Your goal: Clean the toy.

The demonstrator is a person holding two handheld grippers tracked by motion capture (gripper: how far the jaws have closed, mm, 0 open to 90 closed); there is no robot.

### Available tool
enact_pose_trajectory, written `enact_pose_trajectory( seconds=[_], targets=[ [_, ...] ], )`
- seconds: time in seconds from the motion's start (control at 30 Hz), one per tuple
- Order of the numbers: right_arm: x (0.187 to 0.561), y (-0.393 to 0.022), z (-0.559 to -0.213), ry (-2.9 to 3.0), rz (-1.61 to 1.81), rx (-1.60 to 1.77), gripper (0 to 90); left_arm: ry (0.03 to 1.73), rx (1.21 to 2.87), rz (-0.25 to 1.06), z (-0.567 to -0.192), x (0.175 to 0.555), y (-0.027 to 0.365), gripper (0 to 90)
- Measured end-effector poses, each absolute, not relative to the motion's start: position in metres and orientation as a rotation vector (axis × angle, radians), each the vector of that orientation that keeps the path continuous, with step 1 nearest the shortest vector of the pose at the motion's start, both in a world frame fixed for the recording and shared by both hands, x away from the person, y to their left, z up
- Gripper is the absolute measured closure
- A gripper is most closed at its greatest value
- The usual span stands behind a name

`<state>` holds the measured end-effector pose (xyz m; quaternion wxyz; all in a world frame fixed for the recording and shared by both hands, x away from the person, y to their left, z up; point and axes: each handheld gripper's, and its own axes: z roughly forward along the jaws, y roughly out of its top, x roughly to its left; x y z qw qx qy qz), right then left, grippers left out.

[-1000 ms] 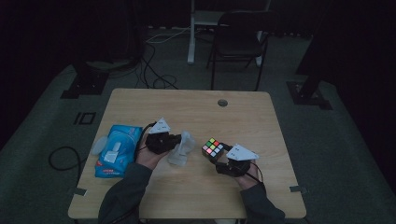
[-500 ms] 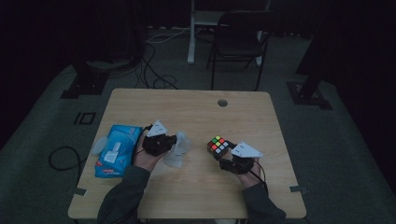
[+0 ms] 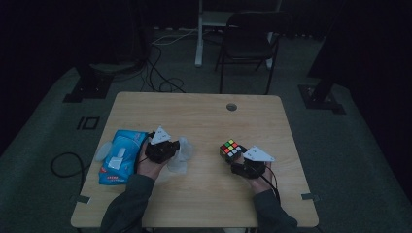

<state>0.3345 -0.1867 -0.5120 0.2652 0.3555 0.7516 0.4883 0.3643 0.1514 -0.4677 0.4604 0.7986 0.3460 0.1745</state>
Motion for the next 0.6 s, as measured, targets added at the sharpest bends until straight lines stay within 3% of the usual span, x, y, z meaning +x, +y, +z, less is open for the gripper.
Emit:
enact_pose_trajectory(
  seconds=[0.6],
  targets=[
    [0.347, -0.188, -0.528, 2.028, 1.253, 1.028, 34.8, 0.913, 1.993, 0.467, -0.491, 0.361, 0.147, 87.2]
  ],
)
